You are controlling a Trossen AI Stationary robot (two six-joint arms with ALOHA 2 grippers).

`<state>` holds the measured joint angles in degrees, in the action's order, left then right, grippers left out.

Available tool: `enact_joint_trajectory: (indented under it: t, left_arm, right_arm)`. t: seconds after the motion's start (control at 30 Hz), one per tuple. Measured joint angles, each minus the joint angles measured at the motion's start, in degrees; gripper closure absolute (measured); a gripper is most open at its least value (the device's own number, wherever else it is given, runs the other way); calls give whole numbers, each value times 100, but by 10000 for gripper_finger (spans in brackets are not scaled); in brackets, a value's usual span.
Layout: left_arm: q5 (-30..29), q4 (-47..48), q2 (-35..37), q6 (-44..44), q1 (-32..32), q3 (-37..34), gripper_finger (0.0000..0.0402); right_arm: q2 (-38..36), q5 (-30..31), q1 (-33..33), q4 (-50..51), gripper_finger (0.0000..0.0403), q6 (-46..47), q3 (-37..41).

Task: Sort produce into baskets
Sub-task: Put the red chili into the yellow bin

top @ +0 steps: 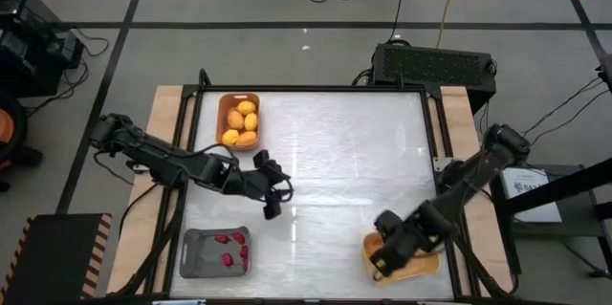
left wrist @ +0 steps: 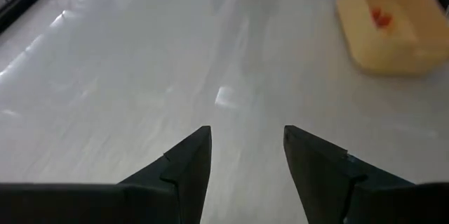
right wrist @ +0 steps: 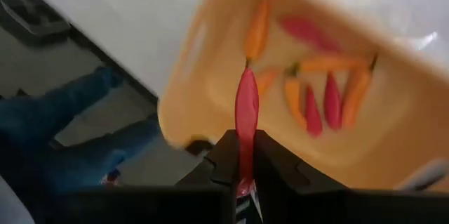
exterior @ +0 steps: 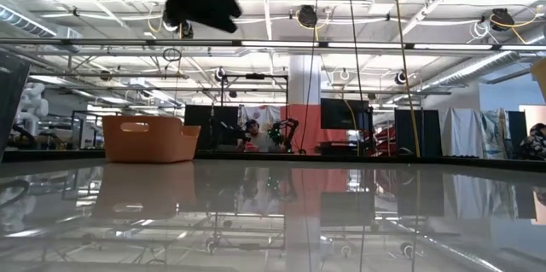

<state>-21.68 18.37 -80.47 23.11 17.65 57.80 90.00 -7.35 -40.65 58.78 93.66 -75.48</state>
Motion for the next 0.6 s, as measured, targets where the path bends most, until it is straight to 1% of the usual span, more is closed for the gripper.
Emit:
enact_joint_trajectory:
  t: [0.03,0.1,0.17,0.27,0.47,0.6]
  left_arm:
    - [8,-117,0,-2,-31,0,214]
    - [16,-353,0,-2,-105,0,214]
    - [21,-535,0,8,-168,0,214]
    - [40,-726,0,18,-232,0,214]
    - [152,-907,0,56,-265,0,214]
    - [189,-901,0,315,-264,0,214]
  right_arm:
    - [15,21,-124,-4,374,145,0]
    - [61,253,-343,-3,374,371,0]
    - [76,516,-487,-3,374,560,0]
    - [76,750,-658,13,374,833,0]
    - [79,786,-826,10,372,965,0]
    - [79,976,-860,-17,353,864,0]
